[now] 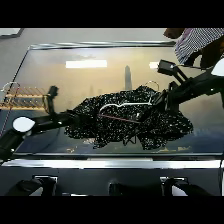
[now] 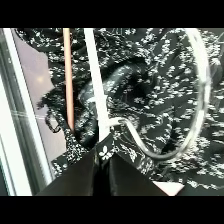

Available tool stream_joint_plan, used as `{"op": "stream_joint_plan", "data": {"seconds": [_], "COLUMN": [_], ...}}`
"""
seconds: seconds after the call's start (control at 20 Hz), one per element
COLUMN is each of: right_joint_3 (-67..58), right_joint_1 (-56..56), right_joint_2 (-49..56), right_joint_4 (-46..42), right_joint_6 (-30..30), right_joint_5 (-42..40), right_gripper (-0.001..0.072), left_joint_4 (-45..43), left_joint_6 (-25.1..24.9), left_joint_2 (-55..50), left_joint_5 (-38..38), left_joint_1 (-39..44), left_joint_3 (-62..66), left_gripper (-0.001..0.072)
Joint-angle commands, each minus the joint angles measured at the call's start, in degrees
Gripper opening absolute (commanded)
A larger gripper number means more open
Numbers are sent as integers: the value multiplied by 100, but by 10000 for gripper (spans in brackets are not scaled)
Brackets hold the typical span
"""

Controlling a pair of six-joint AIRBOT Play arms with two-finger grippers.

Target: Fold the clothes and pants, and hang the long-sleeved shirts on hangers.

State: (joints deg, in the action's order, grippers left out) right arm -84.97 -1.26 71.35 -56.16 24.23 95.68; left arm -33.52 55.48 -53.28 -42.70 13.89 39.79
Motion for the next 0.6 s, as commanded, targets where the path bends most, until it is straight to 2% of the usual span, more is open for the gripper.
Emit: {"op": "stream_joint_plan", "data": {"seconds": [0.0, 0.1, 0.2, 0.35, 0.45, 0.55], "right_joint_3": [0, 0, 0, 0, 0, 0], "right_joint_1": [2, 2, 2, 2, 2, 2], "right_joint_2": [-328, -439, -483, -492, -492, -492], "right_joint_4": [-221, -293, -310, -310, -310, -310], "right_joint_6": [208, 409, 503, 562, 562, 562], "right_joint_5": [-201, -295, -317, -328, -326, -326], "right_gripper": [25, 25, 25, 26, 26, 26], "left_joint_4": [-590, -597, -70, 684, 1235, 1504], "left_joint_6": [2096, 2529, 3027, 3381, 3416, 3530], "left_joint_2": [153, 131, 111, -116, -420, -885], "left_joint_5": [-1032, -1493, -1290, 61, 1235, 2074], "left_joint_1": [-1104, -1204, -835, 461, 1574, 2529], "left_joint_3": [-2, -55, -96, -109, -98, 48], "left_gripper": [570, 571, 570, 570, 570, 570]}}
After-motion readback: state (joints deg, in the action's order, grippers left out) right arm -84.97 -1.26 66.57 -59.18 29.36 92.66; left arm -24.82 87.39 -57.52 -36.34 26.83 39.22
